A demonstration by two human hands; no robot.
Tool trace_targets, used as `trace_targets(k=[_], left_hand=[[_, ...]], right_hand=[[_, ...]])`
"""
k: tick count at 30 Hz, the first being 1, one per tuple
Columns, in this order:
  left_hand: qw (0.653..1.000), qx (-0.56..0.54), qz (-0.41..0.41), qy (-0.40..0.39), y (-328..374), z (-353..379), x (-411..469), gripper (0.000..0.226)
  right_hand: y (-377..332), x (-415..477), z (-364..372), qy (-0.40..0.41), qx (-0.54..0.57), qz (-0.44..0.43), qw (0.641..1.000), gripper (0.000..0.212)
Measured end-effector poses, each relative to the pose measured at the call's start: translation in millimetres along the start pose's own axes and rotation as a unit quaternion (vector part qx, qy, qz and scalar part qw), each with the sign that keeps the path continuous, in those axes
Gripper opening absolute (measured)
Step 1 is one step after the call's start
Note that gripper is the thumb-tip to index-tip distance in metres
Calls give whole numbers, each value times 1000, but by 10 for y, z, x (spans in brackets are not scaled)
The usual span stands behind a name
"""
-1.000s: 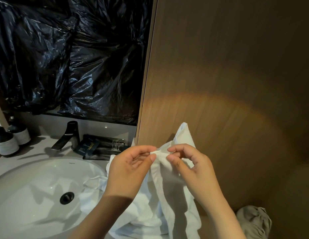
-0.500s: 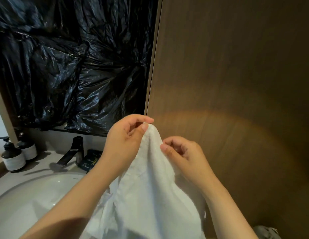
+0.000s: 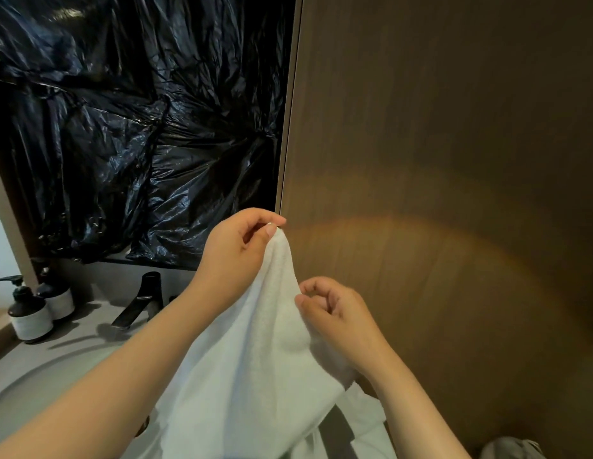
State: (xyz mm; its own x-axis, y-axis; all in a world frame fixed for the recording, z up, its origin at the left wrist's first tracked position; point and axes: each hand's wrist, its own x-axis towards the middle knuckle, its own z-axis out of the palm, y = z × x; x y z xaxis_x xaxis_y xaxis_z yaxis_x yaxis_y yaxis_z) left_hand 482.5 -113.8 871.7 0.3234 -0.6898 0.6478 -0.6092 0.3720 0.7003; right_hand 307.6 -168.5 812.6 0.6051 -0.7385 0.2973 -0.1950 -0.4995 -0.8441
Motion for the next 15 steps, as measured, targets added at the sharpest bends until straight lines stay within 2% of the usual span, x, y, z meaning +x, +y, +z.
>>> trace_targets(k=[3, 9, 15], left_hand=[[1000, -5, 0, 29, -42, -16, 97, 21], [998, 17, -29, 59, -254, 2, 325, 19], [994, 57, -62, 65, -529, 114, 474, 18]], right_hand=[[107, -39, -1, -31, -30, 22, 999, 11], [313, -106, -172, 16, -79, 37, 996, 35], [347, -240, -360, 83, 9, 10, 996, 46]])
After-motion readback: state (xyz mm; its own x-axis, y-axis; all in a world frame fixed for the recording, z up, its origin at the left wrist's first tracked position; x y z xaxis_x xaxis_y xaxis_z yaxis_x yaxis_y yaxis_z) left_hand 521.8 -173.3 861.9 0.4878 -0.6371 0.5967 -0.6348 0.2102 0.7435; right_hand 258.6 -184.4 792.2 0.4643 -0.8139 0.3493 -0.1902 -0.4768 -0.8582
